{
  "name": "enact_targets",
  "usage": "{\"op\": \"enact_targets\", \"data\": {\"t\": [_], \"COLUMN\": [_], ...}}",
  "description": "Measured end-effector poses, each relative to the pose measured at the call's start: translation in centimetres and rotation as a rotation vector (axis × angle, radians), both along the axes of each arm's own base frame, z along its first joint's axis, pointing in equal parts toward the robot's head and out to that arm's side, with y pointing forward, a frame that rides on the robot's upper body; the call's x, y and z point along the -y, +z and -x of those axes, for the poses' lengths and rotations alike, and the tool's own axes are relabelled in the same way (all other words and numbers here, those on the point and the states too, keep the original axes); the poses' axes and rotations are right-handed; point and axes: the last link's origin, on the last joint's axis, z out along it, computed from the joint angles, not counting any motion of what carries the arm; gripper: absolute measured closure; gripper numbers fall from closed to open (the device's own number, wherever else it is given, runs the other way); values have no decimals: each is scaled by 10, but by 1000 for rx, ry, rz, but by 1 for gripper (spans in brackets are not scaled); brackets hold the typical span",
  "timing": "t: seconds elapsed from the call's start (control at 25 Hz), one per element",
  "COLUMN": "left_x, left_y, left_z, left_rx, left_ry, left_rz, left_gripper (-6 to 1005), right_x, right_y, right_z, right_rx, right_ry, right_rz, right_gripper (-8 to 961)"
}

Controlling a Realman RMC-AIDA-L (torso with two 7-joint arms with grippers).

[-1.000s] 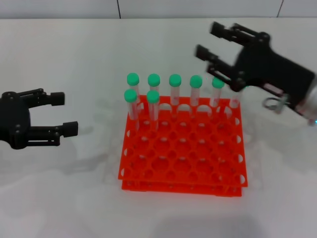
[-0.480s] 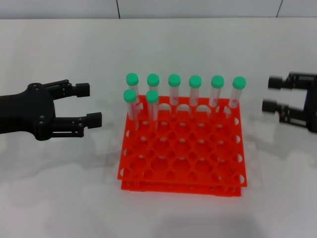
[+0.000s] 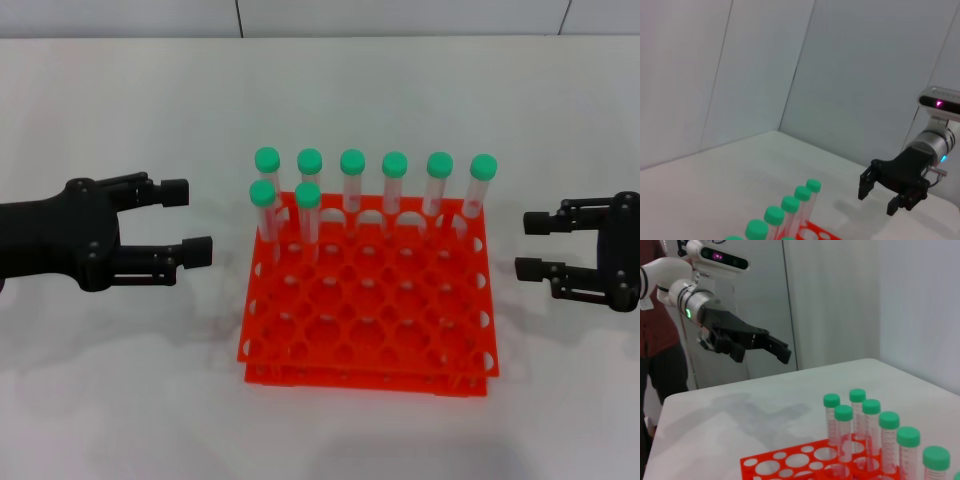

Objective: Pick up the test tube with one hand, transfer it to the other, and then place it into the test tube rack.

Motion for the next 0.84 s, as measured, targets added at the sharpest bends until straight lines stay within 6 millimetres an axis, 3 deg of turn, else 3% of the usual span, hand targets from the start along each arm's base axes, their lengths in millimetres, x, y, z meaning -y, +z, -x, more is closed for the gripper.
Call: {"op": "enact_targets", "data": {"t": [0.84], "left_x": [4], "left_y": [-4], "left_z": [4], "left_rx": [-20], "left_ry": [48], "left_rz": [55], "left_gripper": [107], "right_x": [-1], "right_y": [-7], "right_z": [10], "right_rx": [-8], "right_ry": [27], "right_rz": [9], "right_gripper": [452]}}
